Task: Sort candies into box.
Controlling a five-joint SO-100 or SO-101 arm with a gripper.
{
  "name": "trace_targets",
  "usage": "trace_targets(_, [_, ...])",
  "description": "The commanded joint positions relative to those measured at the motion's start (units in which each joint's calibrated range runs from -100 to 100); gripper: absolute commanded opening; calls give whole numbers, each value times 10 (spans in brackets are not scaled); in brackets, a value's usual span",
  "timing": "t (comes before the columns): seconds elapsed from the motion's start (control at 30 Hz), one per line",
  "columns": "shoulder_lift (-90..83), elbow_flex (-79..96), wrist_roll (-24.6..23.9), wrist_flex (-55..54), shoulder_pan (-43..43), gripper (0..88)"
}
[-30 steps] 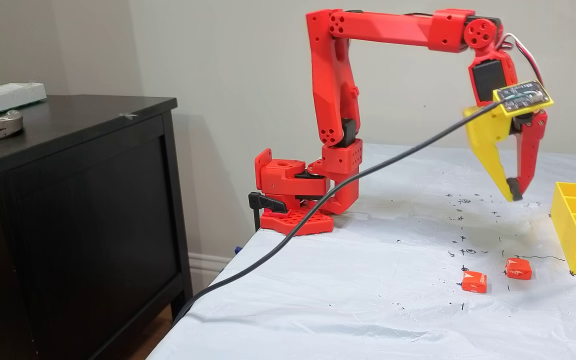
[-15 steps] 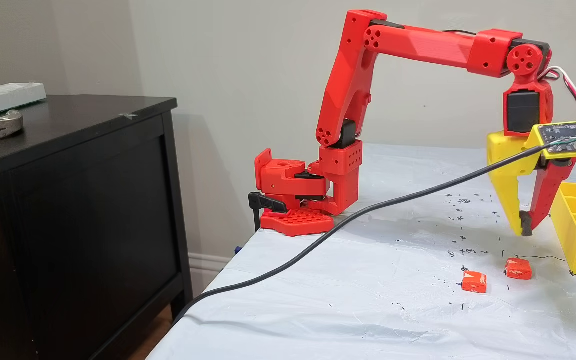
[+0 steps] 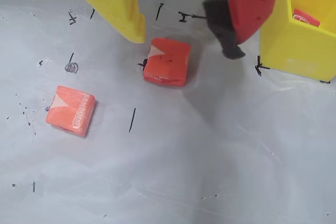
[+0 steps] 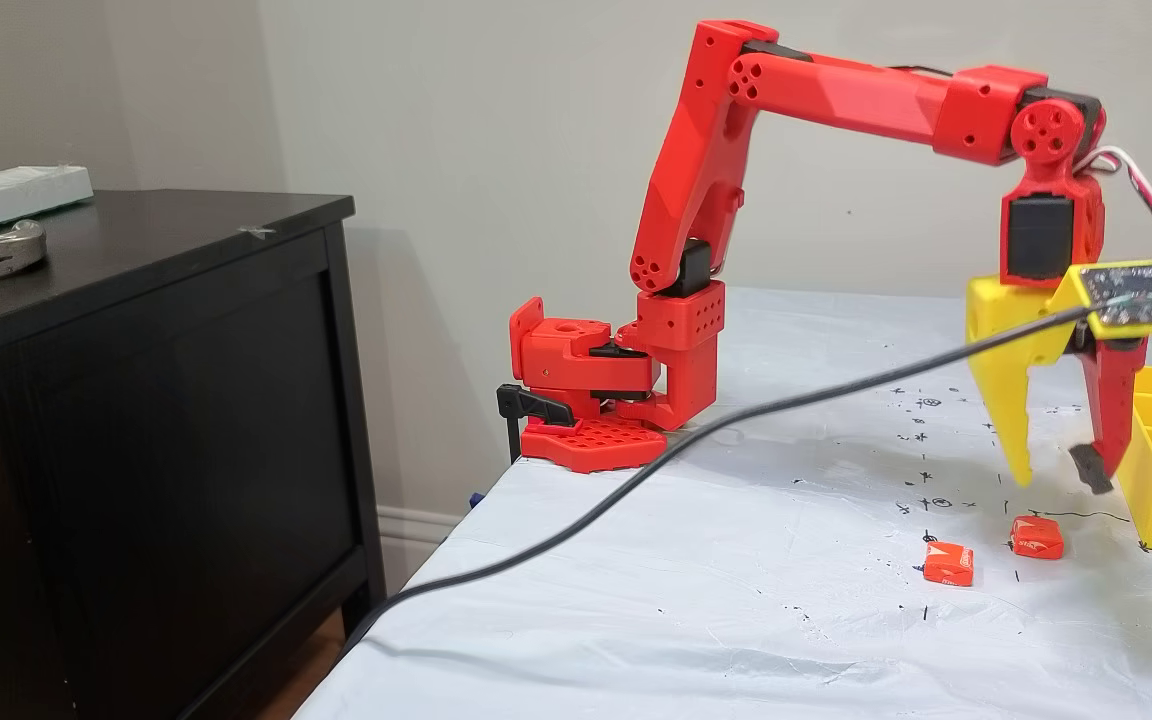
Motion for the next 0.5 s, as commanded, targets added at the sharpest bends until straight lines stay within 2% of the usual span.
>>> trace_targets(0.0, [-11,-10,-3,-3,-2,266])
trace_targets(0.47, [9,43,-6,-30,-20,289])
